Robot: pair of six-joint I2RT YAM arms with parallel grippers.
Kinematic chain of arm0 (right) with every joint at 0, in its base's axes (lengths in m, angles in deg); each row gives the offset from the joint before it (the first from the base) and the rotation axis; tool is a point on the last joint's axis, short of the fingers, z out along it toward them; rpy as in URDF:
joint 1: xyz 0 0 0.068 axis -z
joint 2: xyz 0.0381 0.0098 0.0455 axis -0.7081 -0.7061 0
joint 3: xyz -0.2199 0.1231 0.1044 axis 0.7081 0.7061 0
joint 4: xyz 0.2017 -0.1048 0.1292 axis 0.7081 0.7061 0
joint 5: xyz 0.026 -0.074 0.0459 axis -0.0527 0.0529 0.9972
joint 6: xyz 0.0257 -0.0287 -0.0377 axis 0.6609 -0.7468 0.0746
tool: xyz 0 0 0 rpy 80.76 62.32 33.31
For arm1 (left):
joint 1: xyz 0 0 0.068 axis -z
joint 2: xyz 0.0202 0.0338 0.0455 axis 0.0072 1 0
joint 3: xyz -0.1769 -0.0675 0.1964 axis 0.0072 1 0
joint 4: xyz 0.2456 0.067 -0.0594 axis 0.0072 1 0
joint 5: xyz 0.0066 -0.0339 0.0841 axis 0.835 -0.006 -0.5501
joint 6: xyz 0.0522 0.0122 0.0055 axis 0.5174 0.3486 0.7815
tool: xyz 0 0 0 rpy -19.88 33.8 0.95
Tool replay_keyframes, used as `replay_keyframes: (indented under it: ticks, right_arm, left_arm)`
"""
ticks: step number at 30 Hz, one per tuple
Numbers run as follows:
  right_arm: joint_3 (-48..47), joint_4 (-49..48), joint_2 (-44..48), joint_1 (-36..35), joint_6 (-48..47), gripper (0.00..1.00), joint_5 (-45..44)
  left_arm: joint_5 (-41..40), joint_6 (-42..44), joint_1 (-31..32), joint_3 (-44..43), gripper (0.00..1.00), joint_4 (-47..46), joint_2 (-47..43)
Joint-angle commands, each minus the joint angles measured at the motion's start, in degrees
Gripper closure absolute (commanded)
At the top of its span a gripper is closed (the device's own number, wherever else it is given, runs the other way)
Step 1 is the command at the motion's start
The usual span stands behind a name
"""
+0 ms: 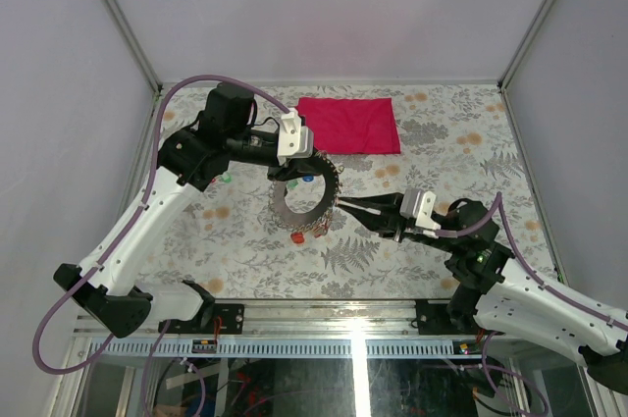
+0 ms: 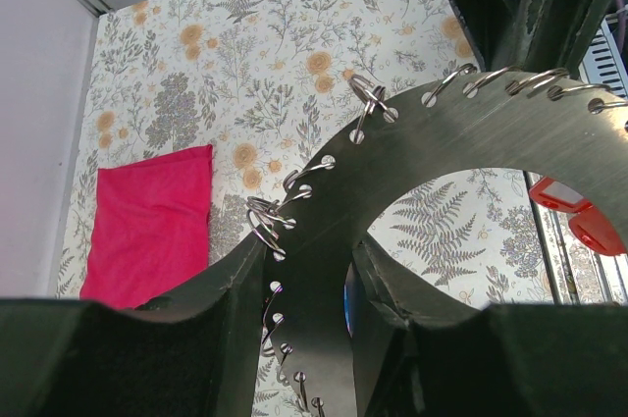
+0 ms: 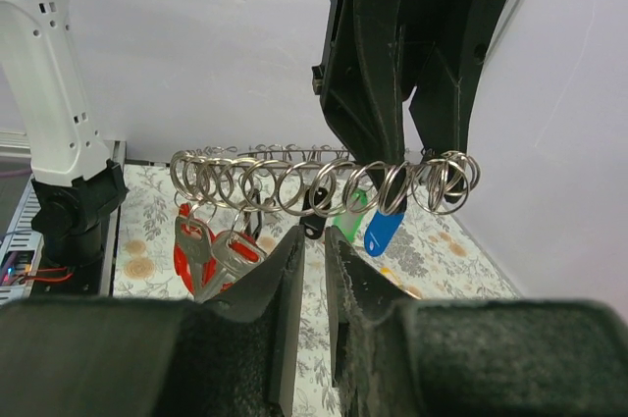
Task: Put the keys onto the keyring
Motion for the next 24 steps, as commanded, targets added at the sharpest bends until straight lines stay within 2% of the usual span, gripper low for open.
replay_keyframes:
  ticks: [1,24]
  right_arm:
    - [-3.1,-5.4,-0.2,-0.5,0.8,0.8,0.8]
    - [-4.1,-8.1,-1.4,-0.5,1.4,0.73,0.7]
  left_arm:
    - [0.3,-1.0,-0.3,-0.4,1.0,-3.8,-1.6]
    - [0.2,-1.2,-0.3,0.0,1.0,-3.8,-1.3]
